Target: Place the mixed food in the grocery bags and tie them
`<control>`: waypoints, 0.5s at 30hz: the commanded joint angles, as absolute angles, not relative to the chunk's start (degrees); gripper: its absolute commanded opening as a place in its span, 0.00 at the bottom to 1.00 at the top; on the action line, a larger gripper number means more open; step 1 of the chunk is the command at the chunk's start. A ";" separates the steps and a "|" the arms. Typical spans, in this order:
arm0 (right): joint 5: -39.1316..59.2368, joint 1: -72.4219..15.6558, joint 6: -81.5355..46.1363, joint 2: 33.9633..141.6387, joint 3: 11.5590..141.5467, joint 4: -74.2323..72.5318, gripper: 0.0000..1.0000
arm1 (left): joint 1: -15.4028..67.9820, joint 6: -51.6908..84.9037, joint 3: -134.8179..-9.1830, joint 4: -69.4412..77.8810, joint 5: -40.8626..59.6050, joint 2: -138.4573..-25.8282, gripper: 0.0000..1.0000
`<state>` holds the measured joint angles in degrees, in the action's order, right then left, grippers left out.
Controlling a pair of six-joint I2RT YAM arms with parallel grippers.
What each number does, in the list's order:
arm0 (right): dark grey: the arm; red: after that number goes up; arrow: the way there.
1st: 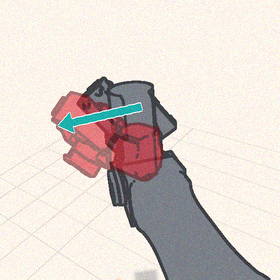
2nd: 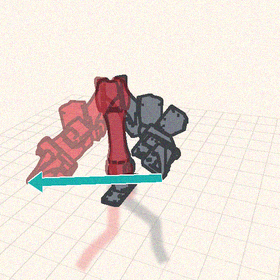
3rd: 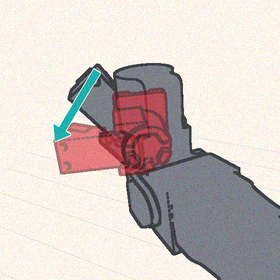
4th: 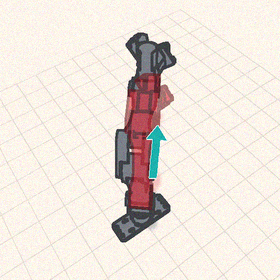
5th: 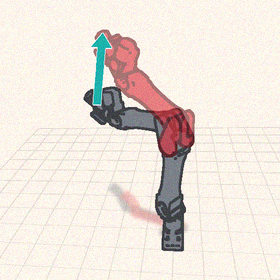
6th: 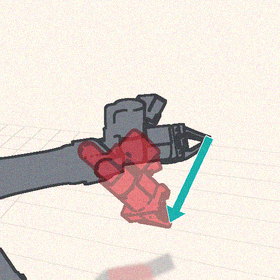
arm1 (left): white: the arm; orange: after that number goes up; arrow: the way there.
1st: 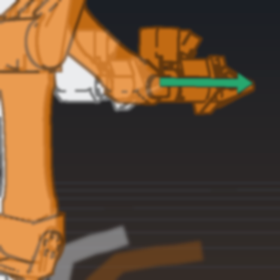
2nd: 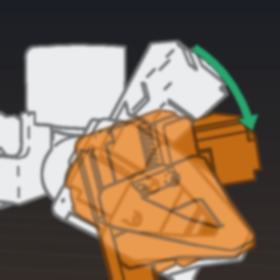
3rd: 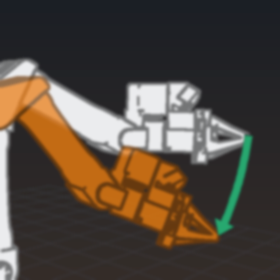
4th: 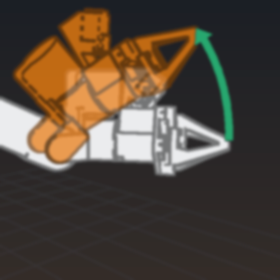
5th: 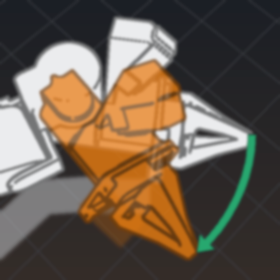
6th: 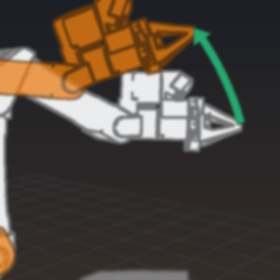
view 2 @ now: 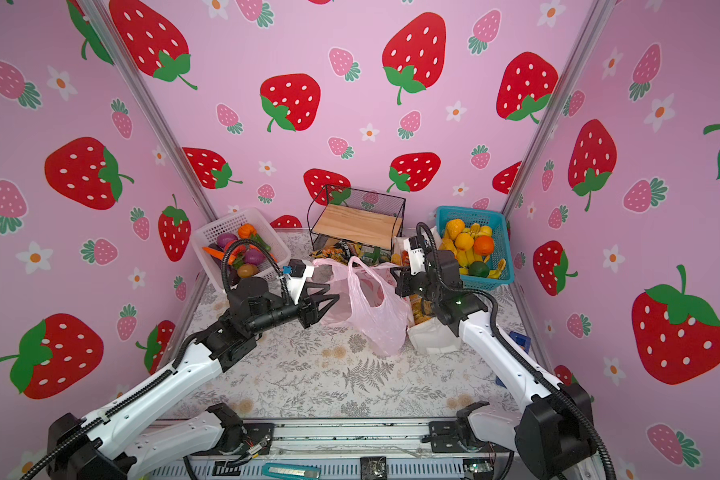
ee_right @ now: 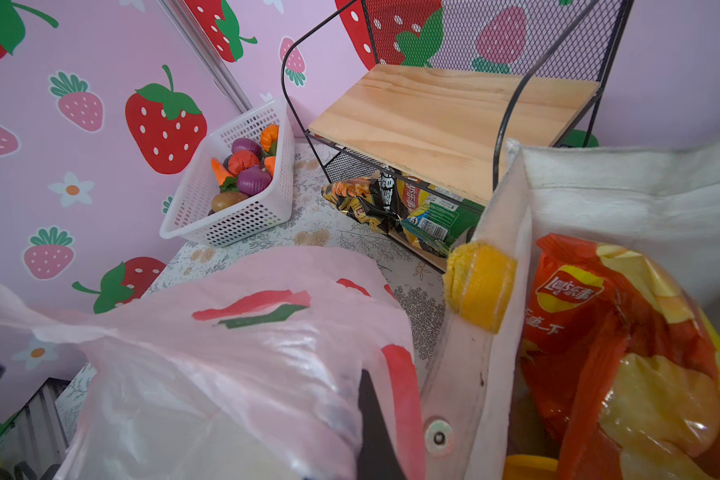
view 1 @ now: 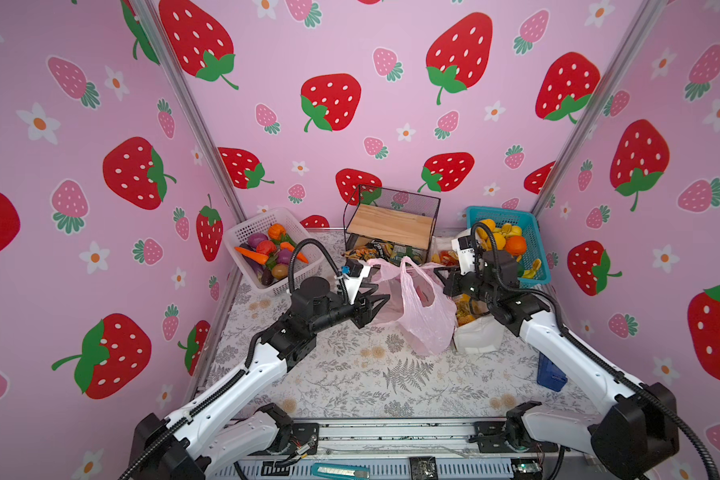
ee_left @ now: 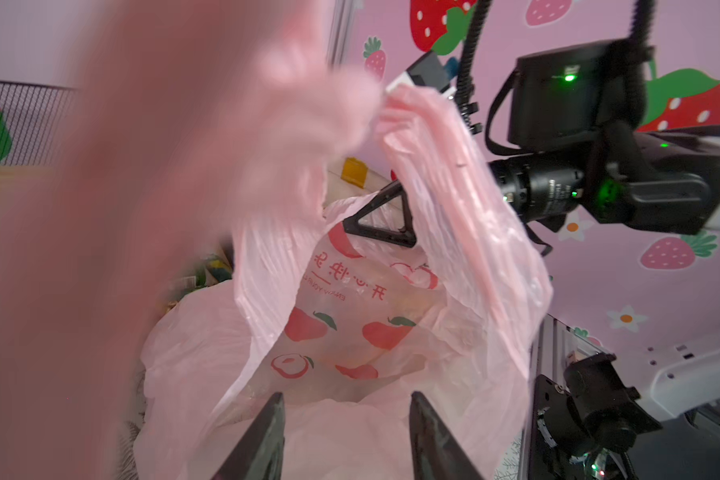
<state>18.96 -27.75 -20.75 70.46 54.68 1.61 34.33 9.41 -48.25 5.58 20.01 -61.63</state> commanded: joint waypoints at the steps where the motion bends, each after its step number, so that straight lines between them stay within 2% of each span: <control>1: 21.63 -28.04 -18.63 71.65 54.80 0.08 0.00 | 34.04 10.92 -52.25 4.35 13.16 -65.17 0.49; 8: 25.08 -28.04 -14.51 71.42 54.08 0.12 0.00 | 33.75 11.65 -61.09 5.97 2.32 -76.79 0.46; 15: 26.26 -28.04 -13.44 69.61 52.24 -0.22 0.00 | 33.15 10.30 -65.16 7.96 -3.25 -83.14 0.51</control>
<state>24.97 -27.75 -15.27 71.72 53.12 0.82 33.67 10.46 -61.98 5.80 0.95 -82.24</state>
